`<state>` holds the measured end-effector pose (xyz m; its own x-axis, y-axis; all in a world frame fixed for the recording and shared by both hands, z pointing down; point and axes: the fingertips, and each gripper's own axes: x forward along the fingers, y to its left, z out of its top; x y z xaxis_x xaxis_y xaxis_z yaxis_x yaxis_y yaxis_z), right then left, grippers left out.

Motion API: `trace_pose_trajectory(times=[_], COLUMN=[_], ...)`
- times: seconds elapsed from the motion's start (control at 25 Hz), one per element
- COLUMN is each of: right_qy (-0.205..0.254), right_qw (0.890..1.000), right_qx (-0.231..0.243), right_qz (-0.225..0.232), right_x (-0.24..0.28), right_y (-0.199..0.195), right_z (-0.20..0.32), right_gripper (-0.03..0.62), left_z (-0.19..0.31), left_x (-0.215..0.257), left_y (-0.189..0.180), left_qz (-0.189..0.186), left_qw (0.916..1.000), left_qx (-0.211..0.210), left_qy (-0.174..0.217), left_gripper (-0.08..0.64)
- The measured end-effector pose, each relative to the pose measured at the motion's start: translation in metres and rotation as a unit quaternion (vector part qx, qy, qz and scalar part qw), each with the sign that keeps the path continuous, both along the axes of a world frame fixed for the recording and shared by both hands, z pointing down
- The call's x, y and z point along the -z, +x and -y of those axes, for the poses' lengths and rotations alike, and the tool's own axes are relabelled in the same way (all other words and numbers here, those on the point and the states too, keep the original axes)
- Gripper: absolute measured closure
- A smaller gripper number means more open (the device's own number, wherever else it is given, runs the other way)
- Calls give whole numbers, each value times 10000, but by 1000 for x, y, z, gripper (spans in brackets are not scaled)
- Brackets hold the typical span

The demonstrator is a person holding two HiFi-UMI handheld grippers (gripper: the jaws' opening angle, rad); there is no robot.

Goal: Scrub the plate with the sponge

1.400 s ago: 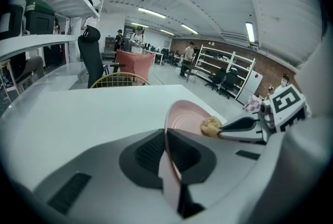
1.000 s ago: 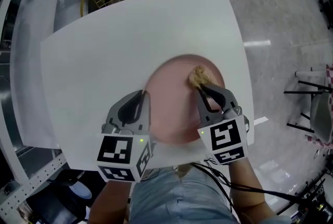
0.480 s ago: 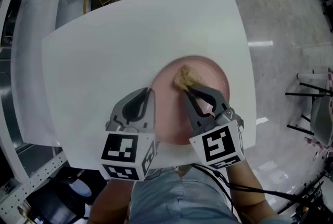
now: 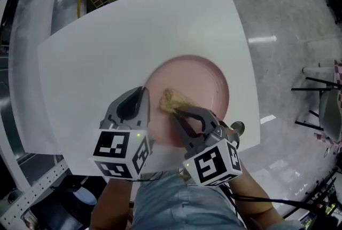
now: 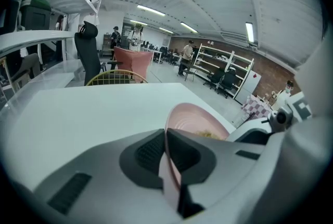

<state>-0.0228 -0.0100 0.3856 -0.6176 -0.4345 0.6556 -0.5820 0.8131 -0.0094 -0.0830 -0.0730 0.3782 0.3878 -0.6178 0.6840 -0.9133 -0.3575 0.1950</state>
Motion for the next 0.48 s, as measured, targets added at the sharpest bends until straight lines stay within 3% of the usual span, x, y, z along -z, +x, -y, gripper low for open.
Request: trace_pose_trajectory(times=[0.28, 0.48], right_qy=[-221, -248], right_qw=[9992, 9940], right_qx=[-296, -970], right_qz=[-131, -445], right_x=[-12, -19], right_y=[32, 71], right_z=[-16, -4], right_gripper=[559, 560], left_z=[-2, -2], left_x=[-2, 0], left_y=[1, 4], left_qz=[-92, -87], left_qw=[9999, 9999], left_qx=[66, 49], left_qy=[-38, -14], left_gripper=[537, 537])
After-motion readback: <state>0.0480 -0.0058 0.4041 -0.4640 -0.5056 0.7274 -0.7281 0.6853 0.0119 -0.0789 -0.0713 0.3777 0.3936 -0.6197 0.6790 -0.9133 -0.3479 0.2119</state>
